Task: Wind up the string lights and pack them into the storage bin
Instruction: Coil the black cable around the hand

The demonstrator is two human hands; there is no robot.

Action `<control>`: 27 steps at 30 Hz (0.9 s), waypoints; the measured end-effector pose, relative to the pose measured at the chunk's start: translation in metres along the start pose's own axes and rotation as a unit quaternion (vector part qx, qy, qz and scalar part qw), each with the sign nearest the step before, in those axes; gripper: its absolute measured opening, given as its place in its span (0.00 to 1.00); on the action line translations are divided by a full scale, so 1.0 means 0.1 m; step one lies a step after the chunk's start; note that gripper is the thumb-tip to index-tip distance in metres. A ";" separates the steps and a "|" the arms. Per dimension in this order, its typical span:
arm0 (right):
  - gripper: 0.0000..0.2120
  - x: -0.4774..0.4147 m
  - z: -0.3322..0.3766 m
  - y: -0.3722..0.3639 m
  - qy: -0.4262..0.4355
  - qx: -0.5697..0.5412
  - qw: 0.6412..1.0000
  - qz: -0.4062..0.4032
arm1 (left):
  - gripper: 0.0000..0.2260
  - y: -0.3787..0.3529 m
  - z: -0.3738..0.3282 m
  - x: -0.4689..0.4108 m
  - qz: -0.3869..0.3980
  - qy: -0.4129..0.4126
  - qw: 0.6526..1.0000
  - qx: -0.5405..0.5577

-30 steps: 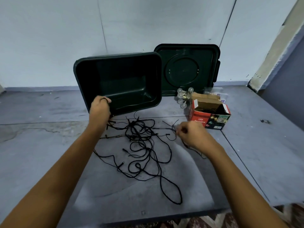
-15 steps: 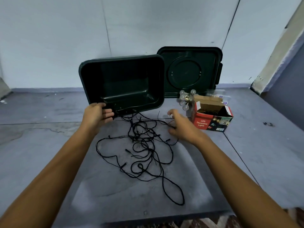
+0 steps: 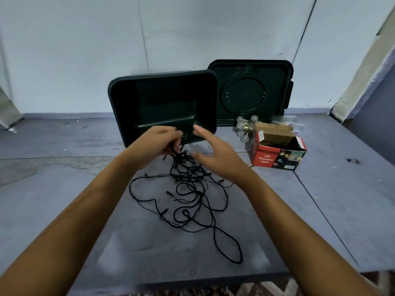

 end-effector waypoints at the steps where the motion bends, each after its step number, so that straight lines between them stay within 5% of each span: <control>1: 0.23 -0.03 0.09 -0.06 -0.011 -0.061 0.997 0.044 | 0.15 -0.08 -0.08 0.00 0.018 -0.011 1.000 0.007; 5: 0.02 -0.09 0.16 -0.09 -0.061 -0.196 0.974 0.096 | 0.15 0.00 -0.18 -0.04 -0.019 -0.016 0.999 0.030; 11: 0.02 -0.07 0.18 -0.04 -0.079 -0.246 0.959 0.116 | 0.14 0.11 -0.28 -0.02 -0.035 -0.036 0.999 -0.002; 17: 0.11 -0.08 0.18 0.18 -0.066 -0.197 0.976 -0.071 | 0.19 0.05 -0.24 0.03 -0.087 0.039 0.988 0.124; 23: 0.14 0.03 0.16 0.06 -0.002 -0.149 0.984 -0.098 | 0.16 -0.14 -0.14 0.05 -0.076 0.066 0.962 0.253; 27: 0.09 0.05 0.14 0.11 0.036 -0.074 0.980 -0.183 | 0.18 -0.25 -0.10 0.06 -0.041 0.063 0.969 0.234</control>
Point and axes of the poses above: each hand's wrist, its own x-axis away from the middle knuckle, its own y-axis out of the back of the hand, z = x × y, the point moved 9 cm from there along -x, towards the middle knuckle, and after that the axes turned 9 degrees about -y, right-handed, at the moved point
